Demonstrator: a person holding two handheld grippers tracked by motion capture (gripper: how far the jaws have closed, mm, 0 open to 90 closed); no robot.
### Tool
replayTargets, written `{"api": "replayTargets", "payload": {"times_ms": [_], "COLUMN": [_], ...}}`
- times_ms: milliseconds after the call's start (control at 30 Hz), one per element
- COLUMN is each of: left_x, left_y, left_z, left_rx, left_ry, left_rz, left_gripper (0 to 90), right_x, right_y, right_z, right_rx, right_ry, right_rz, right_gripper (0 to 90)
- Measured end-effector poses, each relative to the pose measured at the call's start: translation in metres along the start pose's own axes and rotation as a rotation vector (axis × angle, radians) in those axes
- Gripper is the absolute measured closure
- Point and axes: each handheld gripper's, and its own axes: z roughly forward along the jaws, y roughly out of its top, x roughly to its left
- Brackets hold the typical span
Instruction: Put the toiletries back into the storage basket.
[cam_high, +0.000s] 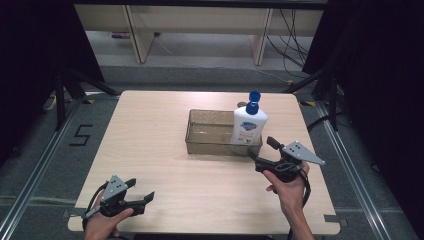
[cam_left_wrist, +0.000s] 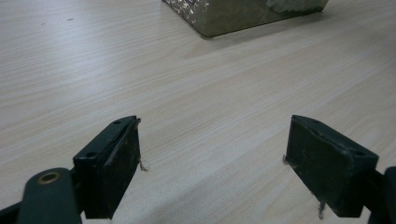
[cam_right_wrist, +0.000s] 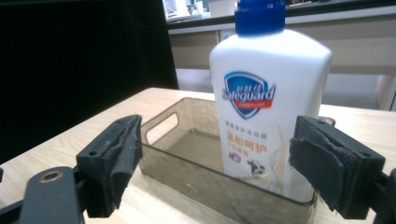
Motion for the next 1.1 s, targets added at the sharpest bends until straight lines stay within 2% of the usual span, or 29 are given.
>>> {"api": "replayTargets", "payload": {"times_ms": [133,167,267,300,333,400,433,467,500,533,567,633,667,700,733,800,833,900,933,967,1067,1100], "left_x": [0.000,0.000,0.000,-0.001,-0.001,-0.002,-0.002,-0.002,-0.002,-0.002,-0.003,-0.004,-0.004,-0.004,-0.004,-0.005,-0.004,-0.004,-0.004,-0.004,-0.004,-0.005], "left_y": [0.000,0.000,0.000,-0.001,0.000,-0.001,-0.001,0.000,-0.001,-0.001,-0.001,-0.001,-0.001,-0.001,-0.001,-0.001,-0.001,-0.001,-0.001,-0.001,-0.001,-0.001], "left_z": [-0.001,-0.001,-0.001,-0.002,-0.002,-0.001,-0.001,-0.001,-0.001,-0.001,-0.001,-0.001,-0.001,-0.001,-0.001,-0.002,-0.001,-0.001,-0.001,-0.001,-0.001,-0.001], "left_rx": [0.007,0.008,0.007,0.006,0.004,-0.007,-0.007,0.000,-0.007,-0.007,-0.008,-0.008,-0.007,-0.007,-0.007,0.000,-0.011,-0.001,-0.001,-0.001,-0.003,-0.006], "left_ry": [-0.003,0.001,-0.004,0.001,0.001,-0.005,-0.005,-0.005,-0.013,-0.013,-0.015,-0.016,-0.017,-0.017,-0.017,-0.009,-0.017,-0.011,-0.011,-0.012,-0.016,-0.018], "left_rz": [0.013,0.013,0.013,0.013,0.012,0.007,0.007,0.015,0.016,0.016,0.019,0.019,0.022,0.026,0.026,0.023,0.021,0.026,0.026,0.026,0.027,0.022], "left_gripper": [17.2,17.2,17.2,17.2,17.2,17.2,17.2,17.2,17.2,17.2,17.2,17.2,17.2,17.2,17.2,17.2,17.2,17.2,17.2,17.2,17.2,17.2], "right_x": [0.000,0.003,0.003,0.005,0.004,0.005,0.005,0.008,0.007,0.009,0.008,0.009,0.012,0.010,0.013,0.013,0.012,0.013,0.014,0.013,0.016,0.015], "right_y": [-0.004,-0.005,-0.008,-0.011,-0.013,-0.017,-0.019,-0.021,-0.023,-0.025,-0.026,-0.028,-0.030,-0.030,-0.032,-0.032,-0.033,-0.034,-0.035,-0.036,-0.040,-0.041], "right_z": [-0.001,-0.002,-0.002,-0.003,-0.003,-0.003,-0.004,-0.005,-0.005,-0.006,-0.007,-0.008,-0.009,-0.009,-0.010,-0.013,-0.014,-0.016,-0.018,-0.018,-0.022,-0.022], "right_rx": [0.004,0.014,0.020,0.038,0.037,0.054,0.056,0.067,0.068,0.073,0.085,0.091,0.090,0.084,0.084,0.104,0.101,0.105,0.120,0.113,0.120,0.113], "right_ry": [-0.004,0.001,0.001,0.003,0.008,0.019,0.007,0.010,0.008,0.017,0.013,0.019,0.009,0.020,0.021,0.031,0.028,0.026,0.024,0.035,0.044,0.053], "right_rz": [-0.021,-0.004,-0.008,0.015,-0.009,0.000,-0.022,0.016,-0.009,0.023,-0.001,0.005,0.026,-0.012,0.017,0.001,-0.016,-0.026,-0.006,-0.013,0.021,0.005], "right_gripper": [17.1,17.1,17.0,16.9,16.6,16.5,16.5,16.4,16.5,16.5,16.3,16.3,16.3,16.3,16.3,16.1,16.0,15.8,15.6,15.6,15.4,15.4]}}
